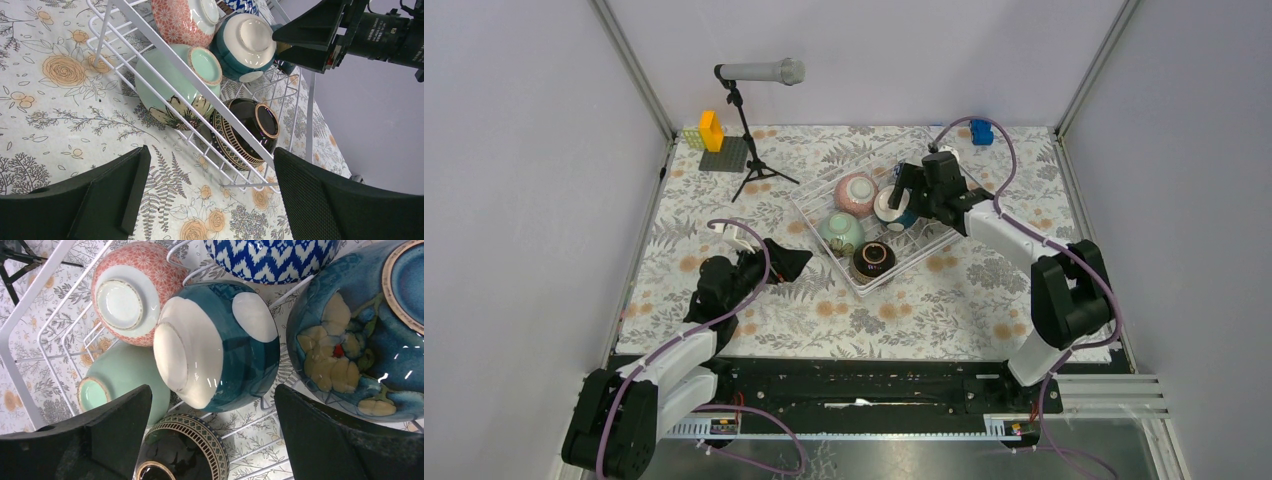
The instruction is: Unload the bowls from the dish rack
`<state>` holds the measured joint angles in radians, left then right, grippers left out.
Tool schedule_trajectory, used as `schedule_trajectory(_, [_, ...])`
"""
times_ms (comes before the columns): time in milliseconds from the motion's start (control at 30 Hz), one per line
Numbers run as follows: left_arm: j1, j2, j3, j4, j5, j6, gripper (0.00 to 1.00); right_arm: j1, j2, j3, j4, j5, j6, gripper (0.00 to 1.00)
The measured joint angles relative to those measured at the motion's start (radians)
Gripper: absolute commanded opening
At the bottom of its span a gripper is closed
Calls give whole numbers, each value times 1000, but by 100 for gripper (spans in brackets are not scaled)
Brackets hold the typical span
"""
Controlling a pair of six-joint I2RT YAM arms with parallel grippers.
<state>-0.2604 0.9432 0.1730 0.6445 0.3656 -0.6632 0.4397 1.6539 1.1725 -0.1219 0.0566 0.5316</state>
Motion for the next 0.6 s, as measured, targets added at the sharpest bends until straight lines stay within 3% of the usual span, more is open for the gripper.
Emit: schedule_trajectory(600, [0,-2,0,1,1,0,99,-56,83,4,95,-62,18,100])
